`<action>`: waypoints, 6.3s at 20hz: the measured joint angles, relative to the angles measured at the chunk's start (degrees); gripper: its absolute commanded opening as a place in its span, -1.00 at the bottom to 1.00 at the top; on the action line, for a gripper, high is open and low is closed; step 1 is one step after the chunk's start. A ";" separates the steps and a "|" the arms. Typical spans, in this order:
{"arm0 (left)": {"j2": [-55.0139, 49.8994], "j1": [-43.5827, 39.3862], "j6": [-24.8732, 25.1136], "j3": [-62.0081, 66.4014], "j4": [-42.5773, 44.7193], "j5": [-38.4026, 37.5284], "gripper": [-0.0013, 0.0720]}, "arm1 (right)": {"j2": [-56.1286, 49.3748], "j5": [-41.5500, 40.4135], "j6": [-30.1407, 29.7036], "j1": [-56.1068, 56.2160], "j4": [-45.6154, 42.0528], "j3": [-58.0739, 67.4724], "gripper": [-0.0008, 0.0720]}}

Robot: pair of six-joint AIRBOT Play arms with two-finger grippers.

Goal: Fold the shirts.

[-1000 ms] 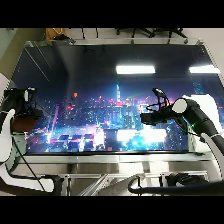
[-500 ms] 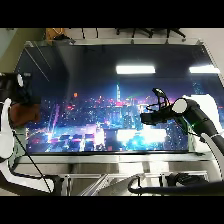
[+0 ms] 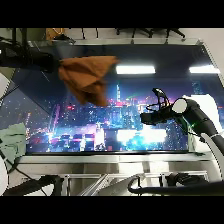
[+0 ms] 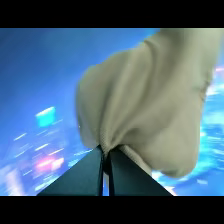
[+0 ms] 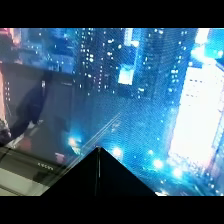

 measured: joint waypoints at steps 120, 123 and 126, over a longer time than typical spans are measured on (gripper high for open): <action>-25.57 25.77 6.78 -2.25 -25.62 -9.29 0.90 | -24.70 -3.61 -35.63 -28.06 24.41 27.15 0.07; -16.33 30.60 6.60 -17.90 -21.29 -10.82 0.90 | -21.59 2.51 -34.14 -32.00 22.67 22.53 0.08; -7.98 36.28 7.41 -36.65 -17.86 -8.13 0.90 | -19.82 5.42 -33.99 -34.40 21.97 16.09 0.08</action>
